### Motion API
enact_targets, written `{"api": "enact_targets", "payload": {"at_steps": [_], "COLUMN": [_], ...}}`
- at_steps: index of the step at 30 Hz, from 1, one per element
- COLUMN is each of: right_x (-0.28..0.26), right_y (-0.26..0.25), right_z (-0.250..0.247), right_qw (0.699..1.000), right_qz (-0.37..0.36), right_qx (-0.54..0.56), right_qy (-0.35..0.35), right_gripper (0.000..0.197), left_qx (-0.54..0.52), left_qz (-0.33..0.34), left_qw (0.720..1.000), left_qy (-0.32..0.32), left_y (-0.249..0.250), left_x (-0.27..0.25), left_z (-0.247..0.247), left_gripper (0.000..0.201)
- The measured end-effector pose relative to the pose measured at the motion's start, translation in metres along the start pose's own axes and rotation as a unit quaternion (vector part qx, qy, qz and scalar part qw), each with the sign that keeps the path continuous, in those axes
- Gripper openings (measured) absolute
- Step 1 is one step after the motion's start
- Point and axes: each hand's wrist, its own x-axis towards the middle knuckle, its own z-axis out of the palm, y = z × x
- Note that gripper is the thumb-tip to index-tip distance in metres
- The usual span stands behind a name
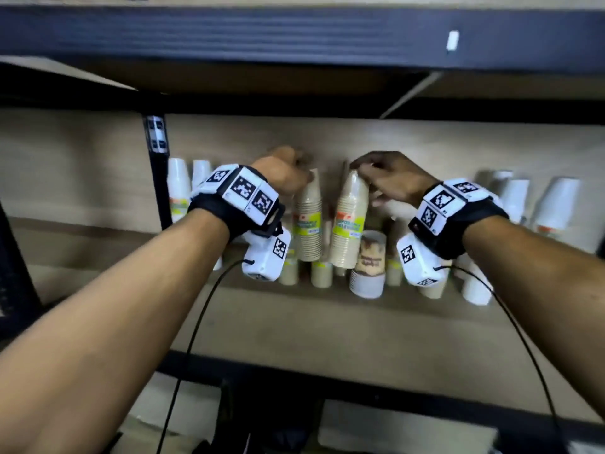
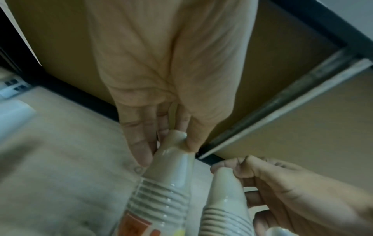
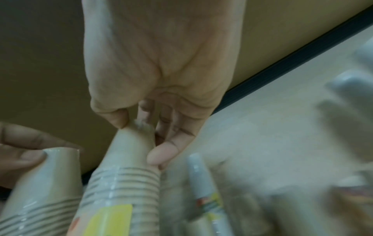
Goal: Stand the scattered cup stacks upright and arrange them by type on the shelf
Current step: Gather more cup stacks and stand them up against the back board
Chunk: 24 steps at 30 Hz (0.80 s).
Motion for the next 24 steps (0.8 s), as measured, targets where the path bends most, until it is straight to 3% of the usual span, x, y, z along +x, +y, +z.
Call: {"api": "enact_targets", "payload": {"at_steps": [3,8,17,24], "right_x": [-0.020,-0.050,-0.069,-0.088], "right_y": [0.022,0.058,0.119,0.146], "right_z": [-0.025,-0.062,-0.089,-0.131], "right_qw": [0.999,0.995,0.990,0.987], "right_qz": [0.026,0.087,0.124,0.149], "right_qx": [-0.031,-0.043,-0.056,-0.062], "right_qy": [-0.015,-0.024,-0.047,-0.026], "right_gripper": [0.022,0.028,0.022,0.026], "left_qx": [-0.015,-0.010,-0.026,-0.025], "left_qz": [0.021,0.071,0.114,0.143], "left_qw": [0.999,0.994,0.980,0.976], "left_qy": [-0.041,-0.080,-0.161,-0.159], "left_y": [0.024,0.063,0.111,0.129], "left_x": [-0.001,0.006,0.021,0.026], "left_z": [0.029,0.080,0.158,0.190], "left_gripper": [0.060,0.045,0.038,0.031]}}
